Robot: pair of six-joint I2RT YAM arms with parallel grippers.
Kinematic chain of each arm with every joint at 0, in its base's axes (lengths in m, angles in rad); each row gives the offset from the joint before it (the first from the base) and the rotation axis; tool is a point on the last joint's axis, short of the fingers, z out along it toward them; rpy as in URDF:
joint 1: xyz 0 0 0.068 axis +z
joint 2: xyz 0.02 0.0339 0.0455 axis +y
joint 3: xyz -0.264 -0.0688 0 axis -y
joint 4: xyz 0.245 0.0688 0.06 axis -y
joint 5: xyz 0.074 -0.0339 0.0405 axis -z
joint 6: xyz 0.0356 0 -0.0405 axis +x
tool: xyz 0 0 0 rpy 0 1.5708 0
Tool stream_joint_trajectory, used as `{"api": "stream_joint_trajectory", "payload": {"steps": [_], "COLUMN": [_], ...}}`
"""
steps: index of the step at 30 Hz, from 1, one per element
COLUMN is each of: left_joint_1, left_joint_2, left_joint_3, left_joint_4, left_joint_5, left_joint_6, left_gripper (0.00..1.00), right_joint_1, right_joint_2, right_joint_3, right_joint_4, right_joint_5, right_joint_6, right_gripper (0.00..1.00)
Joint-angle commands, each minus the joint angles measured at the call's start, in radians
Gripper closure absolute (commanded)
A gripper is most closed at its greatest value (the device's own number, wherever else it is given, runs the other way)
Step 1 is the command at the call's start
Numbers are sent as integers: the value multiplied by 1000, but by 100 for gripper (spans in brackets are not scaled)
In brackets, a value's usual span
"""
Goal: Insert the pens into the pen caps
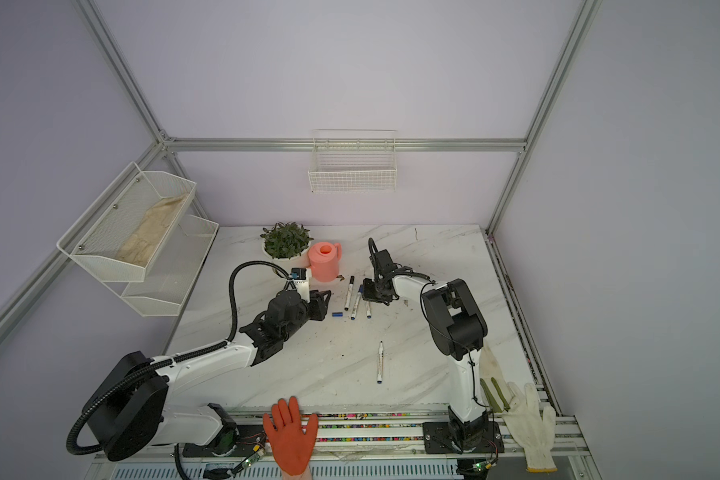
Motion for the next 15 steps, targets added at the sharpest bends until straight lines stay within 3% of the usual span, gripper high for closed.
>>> {"api": "stream_joint_trajectory", "payload": {"steps": [1, 5, 15], "left_joint_1": [-4, -5, -4], "left_joint_2": [-15, -17, 20], "left_joint_3": [-38, -38, -12], "left_joint_4": [7, -1, -3], "left_joint_5": [2, 5, 23], "left_joint_6": [-11, -10, -12], "left_gripper": [57, 56, 55], "right_joint_1": [0, 0, 0], "right_joint_2": [26, 27, -97], "right_joint_3": [8, 8, -33], "right_joint_4": [-33, -31, -14], "right_joint_5": [13, 18, 56], "right_joint_6": [21, 26, -10], "right_gripper": [100, 95, 61]}}
